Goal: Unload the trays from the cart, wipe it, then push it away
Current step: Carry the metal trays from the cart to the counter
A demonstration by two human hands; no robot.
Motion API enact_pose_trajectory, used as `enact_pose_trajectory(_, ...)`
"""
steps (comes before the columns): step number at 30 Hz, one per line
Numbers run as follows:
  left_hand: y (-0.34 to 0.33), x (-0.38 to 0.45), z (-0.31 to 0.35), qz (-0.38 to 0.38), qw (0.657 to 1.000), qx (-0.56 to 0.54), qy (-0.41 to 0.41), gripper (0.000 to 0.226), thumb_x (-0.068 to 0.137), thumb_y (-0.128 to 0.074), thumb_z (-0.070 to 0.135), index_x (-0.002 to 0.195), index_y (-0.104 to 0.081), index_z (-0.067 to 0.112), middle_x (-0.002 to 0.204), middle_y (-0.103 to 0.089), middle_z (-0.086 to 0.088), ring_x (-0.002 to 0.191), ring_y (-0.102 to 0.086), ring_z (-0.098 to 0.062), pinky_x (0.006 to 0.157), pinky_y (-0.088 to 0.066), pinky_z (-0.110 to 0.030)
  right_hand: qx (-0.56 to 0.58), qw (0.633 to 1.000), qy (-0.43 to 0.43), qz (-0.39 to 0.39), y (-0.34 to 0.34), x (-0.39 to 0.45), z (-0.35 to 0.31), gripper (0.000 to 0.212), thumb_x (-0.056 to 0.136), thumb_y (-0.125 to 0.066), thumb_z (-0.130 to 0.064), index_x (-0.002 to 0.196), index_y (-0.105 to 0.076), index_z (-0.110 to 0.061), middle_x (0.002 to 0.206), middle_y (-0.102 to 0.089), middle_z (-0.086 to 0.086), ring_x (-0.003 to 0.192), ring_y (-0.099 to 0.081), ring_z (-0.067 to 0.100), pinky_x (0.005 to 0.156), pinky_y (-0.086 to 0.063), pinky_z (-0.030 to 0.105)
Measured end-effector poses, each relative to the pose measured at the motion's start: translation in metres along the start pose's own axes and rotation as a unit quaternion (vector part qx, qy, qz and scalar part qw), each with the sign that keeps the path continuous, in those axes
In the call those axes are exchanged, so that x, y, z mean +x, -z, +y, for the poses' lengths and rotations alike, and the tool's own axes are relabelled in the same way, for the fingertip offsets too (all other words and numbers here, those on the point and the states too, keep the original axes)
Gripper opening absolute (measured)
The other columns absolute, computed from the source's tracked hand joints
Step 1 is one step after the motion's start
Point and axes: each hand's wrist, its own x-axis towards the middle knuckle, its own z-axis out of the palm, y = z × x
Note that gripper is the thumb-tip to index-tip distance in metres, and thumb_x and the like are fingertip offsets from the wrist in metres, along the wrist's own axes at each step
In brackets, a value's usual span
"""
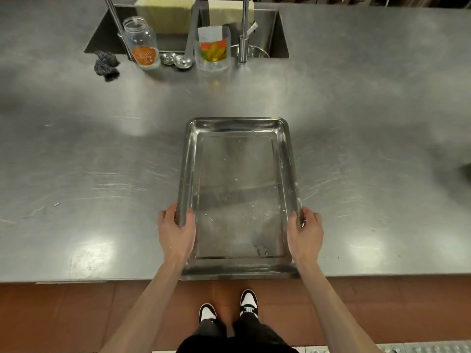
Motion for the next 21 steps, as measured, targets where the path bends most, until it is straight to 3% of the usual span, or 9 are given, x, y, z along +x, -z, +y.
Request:
enact_pose_trajectory(3, -0.003, 0.004, -0.004, -0.005, 1.000, 0.010, 0.002, 0.044, 0.100, -0.063, 0.040, 0.139, -0.065, 0.019, 0.108, -0.050, 0.005, 0.092, -0.064, -0.019, 0.090, -0.055, -0.036, -0.040, 0.999, 0.021, -0.012, -0.003, 0.002, 0.004, 0.045, 0.100, -0.060, -0.031, 0.134, -0.064, -0.002, 0.123, -0.062, 0.012, 0.112, -0.062, 0.029, 0.098, -0.052, 0.042)
enact_pose_trajectory(6, -0.006, 0.006, -0.005, -0.013, 1.000, 0.011, 0.007, 0.044, 0.101, -0.063, 0.037, 0.139, -0.065, 0.017, 0.111, -0.049, 0.001, 0.096, -0.065, -0.024, 0.097, -0.058, -0.044, -0.076, 0.997, 0.030, -0.007, -0.007, 0.004, 0.007, 0.042, 0.099, -0.063, -0.028, 0.131, -0.066, -0.001, 0.119, -0.064, 0.016, 0.111, -0.061, 0.032, 0.098, -0.051, 0.046)
enact_pose_trajectory(12, -0.008, 0.004, -0.007, -0.011, 1.000, 0.013, 0.005, 0.047, 0.098, -0.062, 0.035, 0.142, -0.064, 0.017, 0.111, -0.048, -0.002, 0.102, -0.062, -0.027, 0.102, -0.054, -0.048, -0.073, 0.996, 0.051, -0.009, -0.010, 0.007, 0.016, 0.037, 0.098, -0.065, -0.025, 0.127, -0.067, -0.002, 0.119, -0.057, 0.016, 0.110, -0.054, 0.028, 0.096, -0.049, 0.041)
enact_pose_trajectory(15, -0.008, 0.006, -0.006, -0.012, 1.000, 0.006, 0.006, 0.050, 0.099, -0.059, 0.040, 0.142, -0.064, 0.015, 0.113, -0.047, -0.005, 0.104, -0.062, -0.029, 0.104, -0.053, -0.048, -0.046, 0.998, 0.033, -0.009, -0.013, 0.006, 0.018, 0.043, 0.101, -0.061, -0.035, 0.130, -0.065, -0.003, 0.122, -0.053, 0.011, 0.111, -0.052, 0.023, 0.098, -0.046, 0.033)
enact_pose_trajectory(17, -0.009, 0.005, -0.007, -0.009, 1.000, -0.012, 0.009, 0.051, 0.100, -0.057, 0.039, 0.142, -0.064, 0.011, 0.115, -0.044, -0.006, 0.105, -0.061, -0.024, 0.102, -0.055, -0.036, -0.036, 0.999, 0.015, -0.005, -0.016, 0.005, 0.019, 0.052, 0.102, -0.057, -0.045, 0.133, -0.064, -0.004, 0.124, -0.053, 0.009, 0.114, -0.051, 0.022, 0.097, -0.041, 0.027)
enact_pose_trajectory(19, -0.011, 0.005, -0.008, -0.001, 0.999, -0.030, 0.017, 0.043, 0.103, -0.058, 0.026, 0.141, -0.063, 0.007, 0.115, -0.040, -0.006, 0.097, -0.060, -0.004, 0.085, -0.050, -0.007, -0.028, 1.000, 0.011, 0.002, -0.019, 0.005, 0.021, 0.057, 0.102, -0.053, -0.052, 0.132, -0.065, -0.005, 0.123, -0.053, 0.008, 0.114, -0.051, 0.020, 0.096, -0.039, 0.025)
enact_pose_trajectory(21, -0.013, 0.007, -0.011, 0.001, 0.999, -0.028, 0.023, 0.039, 0.105, -0.056, 0.021, 0.140, -0.063, 0.007, 0.115, -0.039, -0.006, 0.092, -0.057, 0.002, 0.076, -0.044, -0.003, -0.016, 1.000, 0.013, 0.008, -0.021, 0.006, 0.023, 0.062, 0.100, -0.049, -0.056, 0.131, -0.066, -0.006, 0.121, -0.053, 0.007, 0.112, -0.051, 0.019, 0.095, -0.039, 0.025)
